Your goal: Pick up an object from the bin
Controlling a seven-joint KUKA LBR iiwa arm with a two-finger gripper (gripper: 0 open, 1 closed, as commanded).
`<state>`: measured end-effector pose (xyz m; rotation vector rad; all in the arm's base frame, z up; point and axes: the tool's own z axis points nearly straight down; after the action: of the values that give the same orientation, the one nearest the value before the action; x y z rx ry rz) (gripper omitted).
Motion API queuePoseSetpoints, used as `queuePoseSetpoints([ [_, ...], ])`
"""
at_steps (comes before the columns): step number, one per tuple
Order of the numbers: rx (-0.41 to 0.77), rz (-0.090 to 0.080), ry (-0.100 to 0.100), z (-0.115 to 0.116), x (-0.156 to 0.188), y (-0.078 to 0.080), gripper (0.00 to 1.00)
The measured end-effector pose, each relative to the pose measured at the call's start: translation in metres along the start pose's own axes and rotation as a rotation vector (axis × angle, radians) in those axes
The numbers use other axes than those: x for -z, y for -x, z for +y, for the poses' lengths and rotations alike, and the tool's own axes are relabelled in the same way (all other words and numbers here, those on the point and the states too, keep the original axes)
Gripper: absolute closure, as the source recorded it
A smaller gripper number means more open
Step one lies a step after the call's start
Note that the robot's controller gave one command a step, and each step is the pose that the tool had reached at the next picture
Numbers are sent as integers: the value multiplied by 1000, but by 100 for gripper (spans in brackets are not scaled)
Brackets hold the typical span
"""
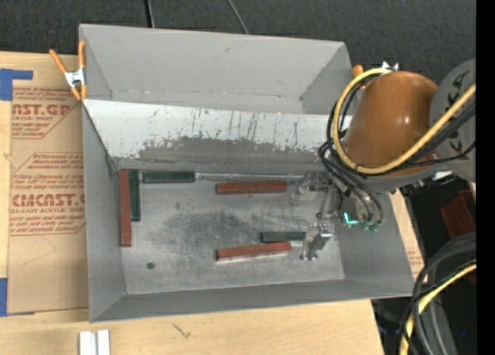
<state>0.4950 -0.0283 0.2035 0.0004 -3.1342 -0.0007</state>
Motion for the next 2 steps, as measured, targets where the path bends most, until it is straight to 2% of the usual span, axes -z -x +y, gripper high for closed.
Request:
queuePoseSetpoints([
  [1, 1, -8, -1, 0, 4, 2, 0],
  [2, 34, -15, -1, 7, -45, 3, 0],
])
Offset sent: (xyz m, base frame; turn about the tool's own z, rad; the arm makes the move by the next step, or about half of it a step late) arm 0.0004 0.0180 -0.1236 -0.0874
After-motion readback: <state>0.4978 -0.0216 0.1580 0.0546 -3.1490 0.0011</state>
